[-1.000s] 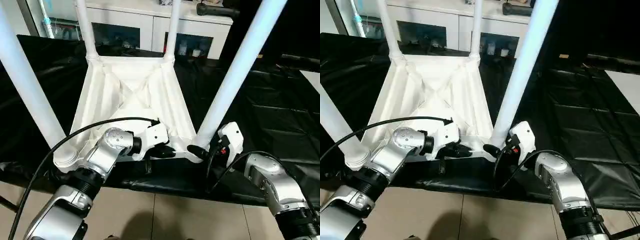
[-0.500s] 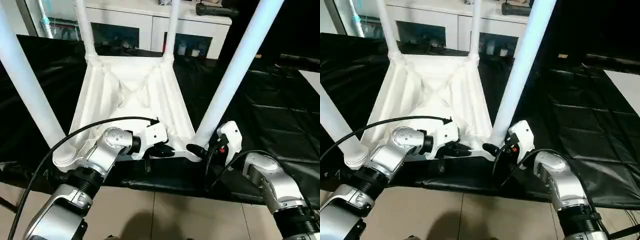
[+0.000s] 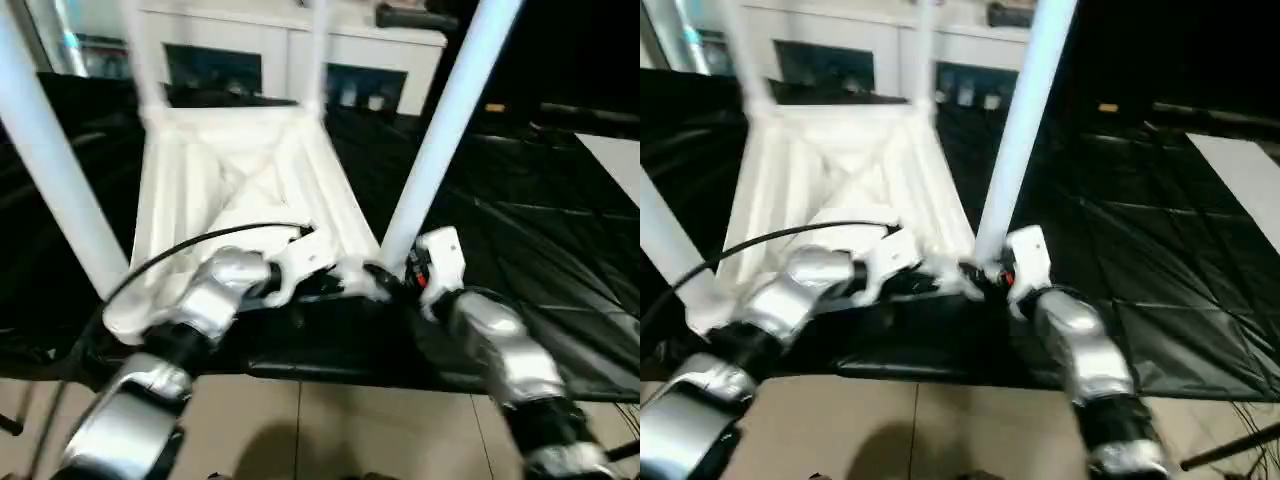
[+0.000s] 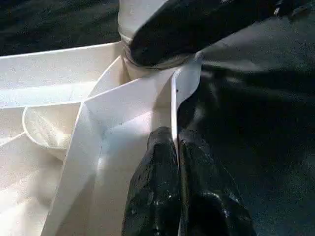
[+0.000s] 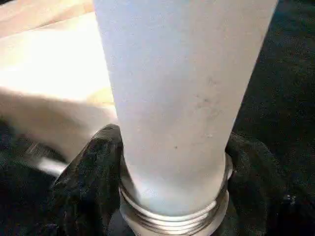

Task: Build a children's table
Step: Rotate leg to tighten

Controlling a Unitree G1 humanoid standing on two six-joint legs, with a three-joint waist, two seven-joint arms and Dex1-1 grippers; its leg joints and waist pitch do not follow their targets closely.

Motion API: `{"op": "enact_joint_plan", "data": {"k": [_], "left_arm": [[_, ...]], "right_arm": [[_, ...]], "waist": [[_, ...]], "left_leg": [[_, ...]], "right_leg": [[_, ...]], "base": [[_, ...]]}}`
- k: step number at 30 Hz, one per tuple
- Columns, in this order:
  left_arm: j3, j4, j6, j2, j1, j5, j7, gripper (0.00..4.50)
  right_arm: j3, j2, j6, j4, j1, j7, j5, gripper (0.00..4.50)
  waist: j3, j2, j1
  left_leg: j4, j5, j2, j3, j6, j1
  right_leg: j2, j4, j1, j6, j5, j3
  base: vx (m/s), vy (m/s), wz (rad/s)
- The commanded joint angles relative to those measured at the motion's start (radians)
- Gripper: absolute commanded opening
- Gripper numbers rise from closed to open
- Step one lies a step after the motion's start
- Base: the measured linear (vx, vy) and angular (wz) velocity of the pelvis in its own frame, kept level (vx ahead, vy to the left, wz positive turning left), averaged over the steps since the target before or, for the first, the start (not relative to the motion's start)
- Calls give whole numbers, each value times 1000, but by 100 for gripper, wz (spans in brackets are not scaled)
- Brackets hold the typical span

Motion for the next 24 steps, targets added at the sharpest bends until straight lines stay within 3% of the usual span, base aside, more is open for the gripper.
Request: {"op": "enact_joint_plan", "data": {"k": [1, 6, 7, 9, 10, 12, 13, 15, 16, 17, 24], "left_arm": [[26, 3, -4, -17, -32, -14, 17, 0], [59, 182, 6, -142, -157, -1, 246, 0], [68, 217, 9, -169, -185, 4, 302, 0], [77, 237, 9, -188, -202, 3, 340, 0], [86, 254, 8, -210, -218, 2, 375, 0], [88, 263, 0, -225, -227, 0, 387, 0], [87, 287, -17, -236, -237, 0, 394, 0], [85, 293, -24, -236, -237, 0, 390, 0], [87, 306, -33, -238, -242, 2, 391, 0], [87, 313, -38, -236, -241, 4, 391, 0], [87, 323, -65, -204, -221, 5, 358, 0]], "right_arm": [[-86, -10, 25, 78, -10, -144, -31, 270], [-149, 113, -30, 237, -139, -423, -27, 270], [-163, 133, -42, 268, -165, -492, -30, 269], [-174, 147, -50, 293, -184, -525, -24, 269], [-186, 162, -61, 319, -204, -559, -19, 269], [-188, 173, -65, 339, -223, -557, -11, 269], [-196, 189, -88, 347, -238, -510, 10, 269], [-197, 193, -98, 335, -236, -483, 19, 269], [-199, 197, -110, 335, -238, -473, 22, 325], [-182, 190, -104, 324, -232, -460, 10, 339], [-151, 127, -52, 163, -148, -394, 0, 395]], "waist": [[-69, -1, 3], [-72, 1, -1], [-76, -4, 2], [-79, -5, 5], [-82, -3, 7], [-85, -3, 9], [-85, -5, 11], [-83, -6, 12], [-83, -6, 13], [-81, -7, 13], [-75, -5, 12]], "left_leg": [[-77, -182, 8, 1, 5, 3], [-72, -160, 2, 7, 4, 10], [-71, -140, 2, 7, 7, 9], [-68, -94, 2, 8, 27, 7], [-64, -48, 0, 11, 59, 7], [-62, -25, -2, 12, 81, 10], [-59, -16, -2, 14, 113, 7], [-59, -27, 0, 16, 136, 7], [-59, -30, 2, 15, 139, 9], [-59, -42, 2, 16, 141, 9], [-66, -111, 6, 13, 107, 12]], "right_leg": [[-38, -70, 59, -174, -240, 18], [-35, -69, 50, -190, -204, 21], [-34, -63, 57, -194, -169, 20], [-33, -53, 66, -205, -74, 20], [-32, -44, 67, -227, 32, 21], [-30, -39, 70, -245, 87, 20], [-32, -38, 73, -264, 124, 20], [-34, -40, 73, -273, 115, 20], [-35, -41, 73, -275, 105, 20], [-36, -44, 71, -275, 78, 20], [-36, -57, 71, -246, -47, 20]], "base": [[0, 0, 0], [0, 0, 0], [0, 0, 0], [0, 0, 0], [0, 0, 0], [0, 0, 0], [0, 0, 0], [0, 0, 0], [0, 0, 0], [0, 0, 0], [0, 0, 0]]}}
